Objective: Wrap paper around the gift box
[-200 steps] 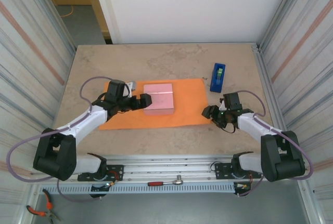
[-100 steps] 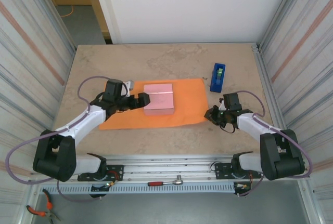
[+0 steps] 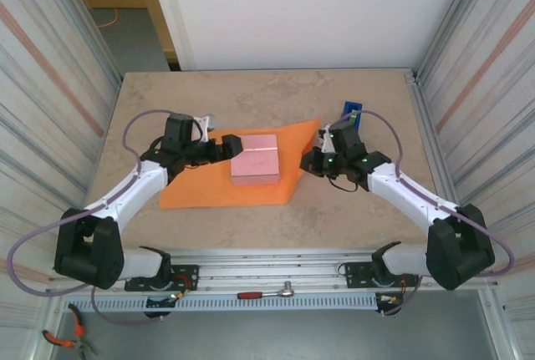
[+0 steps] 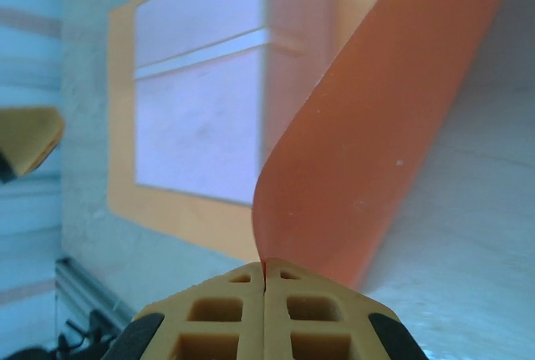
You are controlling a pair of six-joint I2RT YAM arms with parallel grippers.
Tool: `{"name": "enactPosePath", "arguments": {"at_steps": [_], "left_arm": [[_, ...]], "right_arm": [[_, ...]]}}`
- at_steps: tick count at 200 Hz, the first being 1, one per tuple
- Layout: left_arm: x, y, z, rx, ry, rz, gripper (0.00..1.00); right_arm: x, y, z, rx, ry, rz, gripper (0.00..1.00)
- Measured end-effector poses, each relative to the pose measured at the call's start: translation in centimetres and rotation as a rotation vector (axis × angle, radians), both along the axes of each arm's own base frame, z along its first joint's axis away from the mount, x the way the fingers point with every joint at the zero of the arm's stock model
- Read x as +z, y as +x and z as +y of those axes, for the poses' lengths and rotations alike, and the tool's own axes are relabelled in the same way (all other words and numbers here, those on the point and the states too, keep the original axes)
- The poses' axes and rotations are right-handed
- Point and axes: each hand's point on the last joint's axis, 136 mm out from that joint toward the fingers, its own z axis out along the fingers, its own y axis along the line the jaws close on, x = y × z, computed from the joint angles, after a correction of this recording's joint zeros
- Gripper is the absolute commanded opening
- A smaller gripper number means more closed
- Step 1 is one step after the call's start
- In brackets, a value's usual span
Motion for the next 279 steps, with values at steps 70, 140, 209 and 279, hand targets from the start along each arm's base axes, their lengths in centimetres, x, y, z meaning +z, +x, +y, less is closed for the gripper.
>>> {"name": "enactPosePath", "arguments": {"at_steps": [70,140,209,279], "left_arm": [[1.7,0.9,-3.0,-0.072,-0.053,-0.004,0.95],[-0.4,1.4,-5.2,-0.116,-0.033,0.049,0.85],[-2.0,1.0,-6.4,-0.16,-0.006,0.069,0.44],[-3.9,1.0,-6.6,-0.179,0.033,0.088,0.0]], "right_arm": [[0.2,-3.6,9.2,0.245,-0.018,0.003,0.0],[-1.1,-4.3,10.5,0.279,-0.036,0.026,0.0],[-1.0,-4.0,10.7,0.28,-0.03,0.02,0.0],[0.2,-2.9,11.3,0.289,-0.009,-0.011,0.32]]}}
